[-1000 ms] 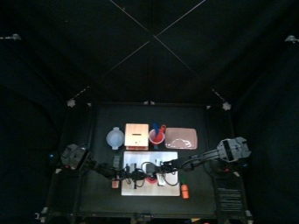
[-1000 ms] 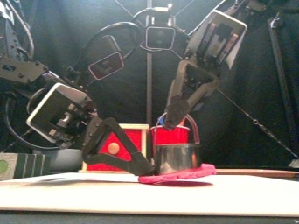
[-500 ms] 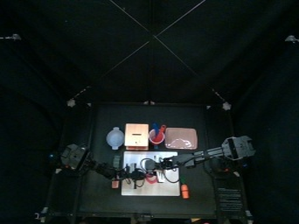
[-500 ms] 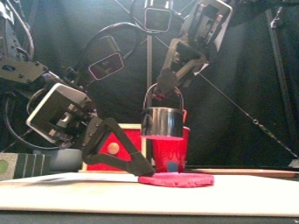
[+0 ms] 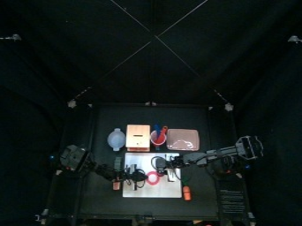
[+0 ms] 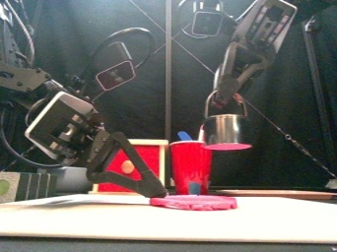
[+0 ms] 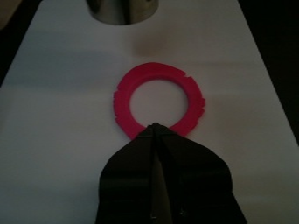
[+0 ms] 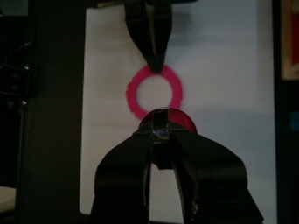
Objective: Get the cutter from the drawer then cut the dough then place the extra dough in the bowl
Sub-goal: Place the extra dough in the bowl
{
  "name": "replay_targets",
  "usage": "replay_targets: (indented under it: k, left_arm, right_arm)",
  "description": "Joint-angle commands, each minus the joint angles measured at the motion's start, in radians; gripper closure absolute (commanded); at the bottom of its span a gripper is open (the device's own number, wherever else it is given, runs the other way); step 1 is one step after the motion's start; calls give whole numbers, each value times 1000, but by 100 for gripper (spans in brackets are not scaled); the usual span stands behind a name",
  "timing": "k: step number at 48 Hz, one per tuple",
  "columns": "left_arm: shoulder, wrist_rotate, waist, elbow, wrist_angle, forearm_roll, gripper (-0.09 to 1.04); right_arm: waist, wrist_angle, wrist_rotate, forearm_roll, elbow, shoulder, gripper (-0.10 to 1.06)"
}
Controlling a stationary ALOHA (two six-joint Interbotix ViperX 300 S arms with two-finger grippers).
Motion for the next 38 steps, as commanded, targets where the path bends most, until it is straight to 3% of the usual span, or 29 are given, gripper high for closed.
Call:
replay_targets:
  k: [1,23,38]
  left_arm:
    - [-46,0,8,31,8,-17,47]
    - [-133,3,31,64,8,-17,47]
    - [-143,3,38,61,8,-17,47]
  right_arm:
    - [-18,-5,2,23,29,-57,42]
    - [-61,-11,-2,20,132,-38,42]
    - [-57,-57,2,-8,130,3,35]
